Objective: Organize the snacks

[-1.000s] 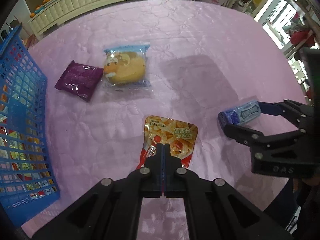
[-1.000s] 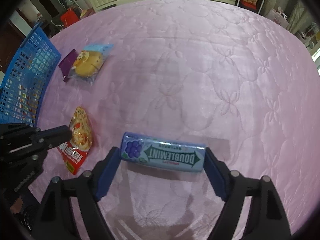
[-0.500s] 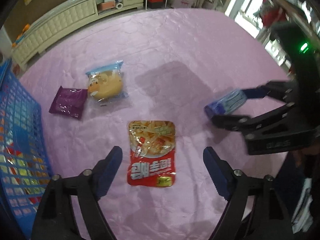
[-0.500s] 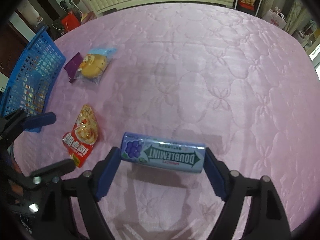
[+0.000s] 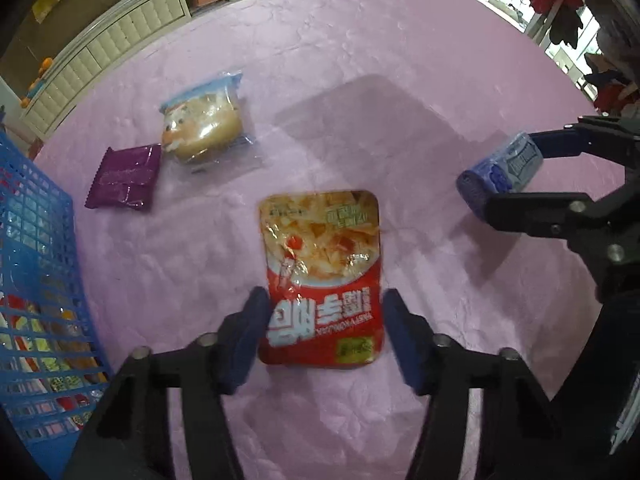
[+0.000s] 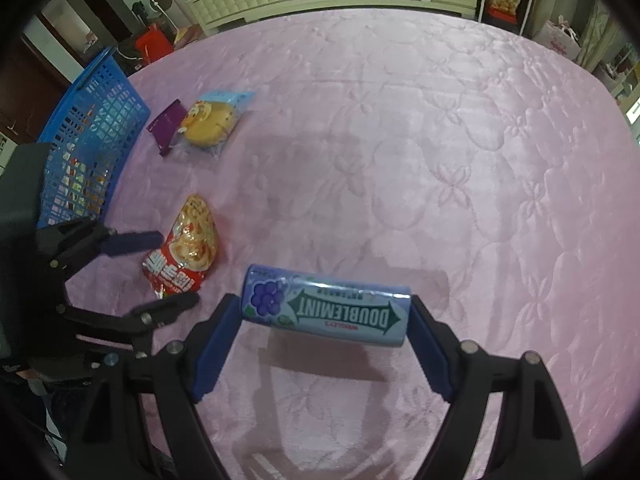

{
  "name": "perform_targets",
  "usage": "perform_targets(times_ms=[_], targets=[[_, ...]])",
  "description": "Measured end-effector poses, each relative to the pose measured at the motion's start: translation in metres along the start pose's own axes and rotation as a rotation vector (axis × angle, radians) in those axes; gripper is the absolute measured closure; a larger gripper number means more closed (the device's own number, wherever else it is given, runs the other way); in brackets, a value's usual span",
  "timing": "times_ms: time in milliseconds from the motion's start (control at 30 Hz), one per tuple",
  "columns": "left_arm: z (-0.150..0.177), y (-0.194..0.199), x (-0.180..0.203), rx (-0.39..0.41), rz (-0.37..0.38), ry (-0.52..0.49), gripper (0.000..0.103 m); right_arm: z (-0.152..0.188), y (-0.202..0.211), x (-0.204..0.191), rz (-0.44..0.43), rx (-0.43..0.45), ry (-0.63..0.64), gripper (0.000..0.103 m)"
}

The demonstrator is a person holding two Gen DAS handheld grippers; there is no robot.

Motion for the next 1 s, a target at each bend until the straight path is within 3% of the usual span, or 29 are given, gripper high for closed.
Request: perform_targets(times_ms=[100,133,167,267,533,767,1000], targets=[[-0.001,0.003,0.006,-0.013,-0.006,-0.021,0.056,0.001,-0.003,-0.003,-0.008,-0.004,-0.010,0.019],[-0.001,0.003,0.010,-0.012,0.005,-0.037,0.068,0.000,-0.005,-0.004,-0.010,-0.005,-0.012,0.019],[-0.002,0.003,0.015,-0.012,0.014,-0.047,0.072,0.000,-0.004,-0.005,-0.014,-0.006,-0.015,0.019],[-0.008,0.003,0.020,-0.013,0.003,-0.036,0.075,0.001,-0.004,-0.010,-0.018,-0.008,-0.017,0.019],[-0.004,0.020,0.017,0.032,0.017,0.028,0.077,-0.007,0.007,-0.024,0.000,0.016,0.008,0.019],[-0.021,0.090,0.002,0.181,-0.010,0.061,0.077,-0.032,0.045,-0.049,0.010,0.094,0.046,0.019],[-0.018,0.165,-0.034,0.299,-0.060,0.106,0.077,-0.062,0.086,-0.108,-0.019,0.201,0.122,0.019]])
Point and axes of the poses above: each gripper's, at about its wrist camera, not at the fingertips, and y roughly against the way its jaws point, x to its right, z to its underside, the point moved 2 cm from there along -y, roughly the way its jaws point, and after that the axes turned 11 degrees about x, right-handed, at the moved point
